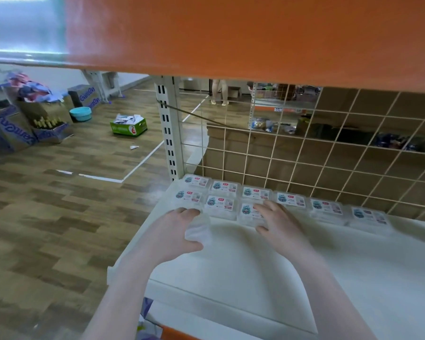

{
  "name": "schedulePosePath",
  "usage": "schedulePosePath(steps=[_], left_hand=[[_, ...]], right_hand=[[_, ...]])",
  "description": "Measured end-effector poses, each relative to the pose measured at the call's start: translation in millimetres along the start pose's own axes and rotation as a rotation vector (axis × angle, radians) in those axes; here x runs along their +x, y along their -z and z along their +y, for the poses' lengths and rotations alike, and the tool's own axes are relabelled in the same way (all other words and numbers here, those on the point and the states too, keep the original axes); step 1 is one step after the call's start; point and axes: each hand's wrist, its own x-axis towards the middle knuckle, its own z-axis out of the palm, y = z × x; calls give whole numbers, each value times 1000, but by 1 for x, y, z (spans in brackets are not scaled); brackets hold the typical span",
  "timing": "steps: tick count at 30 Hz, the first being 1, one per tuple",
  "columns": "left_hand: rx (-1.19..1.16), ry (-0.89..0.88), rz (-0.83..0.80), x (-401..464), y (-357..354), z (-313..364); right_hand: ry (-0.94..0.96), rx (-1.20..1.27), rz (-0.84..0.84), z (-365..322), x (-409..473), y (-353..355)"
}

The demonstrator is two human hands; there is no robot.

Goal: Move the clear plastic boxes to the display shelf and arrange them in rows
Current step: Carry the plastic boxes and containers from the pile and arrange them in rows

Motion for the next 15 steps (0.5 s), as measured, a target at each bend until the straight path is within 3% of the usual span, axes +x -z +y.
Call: schedulePosePath(steps=[15], left_hand=[[6, -7, 0, 3, -7, 12]], right_hand=[[-7, 13, 75, 11, 3, -8]])
